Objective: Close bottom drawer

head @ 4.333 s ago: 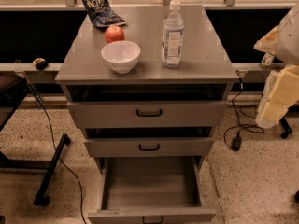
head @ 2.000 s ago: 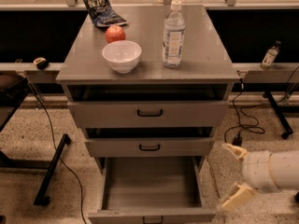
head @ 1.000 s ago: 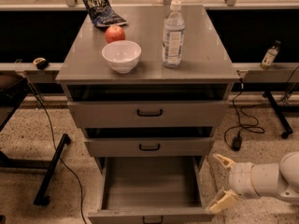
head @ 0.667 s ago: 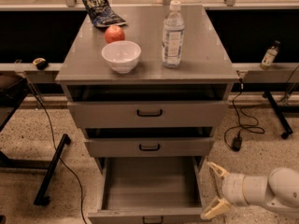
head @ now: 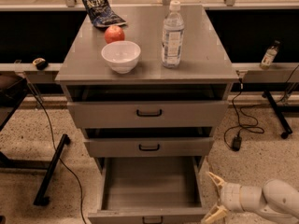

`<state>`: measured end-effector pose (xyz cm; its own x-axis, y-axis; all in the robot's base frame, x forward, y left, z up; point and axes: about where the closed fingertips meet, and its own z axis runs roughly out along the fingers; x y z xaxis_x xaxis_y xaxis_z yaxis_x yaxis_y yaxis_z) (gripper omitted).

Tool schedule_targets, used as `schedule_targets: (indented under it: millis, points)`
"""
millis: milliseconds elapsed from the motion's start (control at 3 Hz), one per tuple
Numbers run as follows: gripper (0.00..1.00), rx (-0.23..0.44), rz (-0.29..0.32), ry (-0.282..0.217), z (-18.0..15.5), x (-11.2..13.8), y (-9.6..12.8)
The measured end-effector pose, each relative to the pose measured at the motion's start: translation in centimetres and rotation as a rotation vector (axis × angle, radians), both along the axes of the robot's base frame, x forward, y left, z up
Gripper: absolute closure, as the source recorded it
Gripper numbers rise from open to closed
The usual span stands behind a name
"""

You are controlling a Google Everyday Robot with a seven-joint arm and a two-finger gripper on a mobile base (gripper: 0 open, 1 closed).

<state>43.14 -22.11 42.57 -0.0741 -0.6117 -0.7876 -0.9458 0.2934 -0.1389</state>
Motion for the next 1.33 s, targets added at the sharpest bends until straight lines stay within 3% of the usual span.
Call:
schedule_targets:
  millis: [333, 667, 1000, 1333]
  points:
    - [0.00, 0.033, 0.040, 0.011, 0.8, -0.4, 0.4]
    - [0.00, -0.010, 0.038, 0.003, -3.3, -1.1, 1.8]
    - [0.00, -0.134, 0.028, -0.076, -10.6, -2.0, 2.2]
    - [0.00, -0.183, 0.093, -0.128, -13.9, -3.1, 2.4]
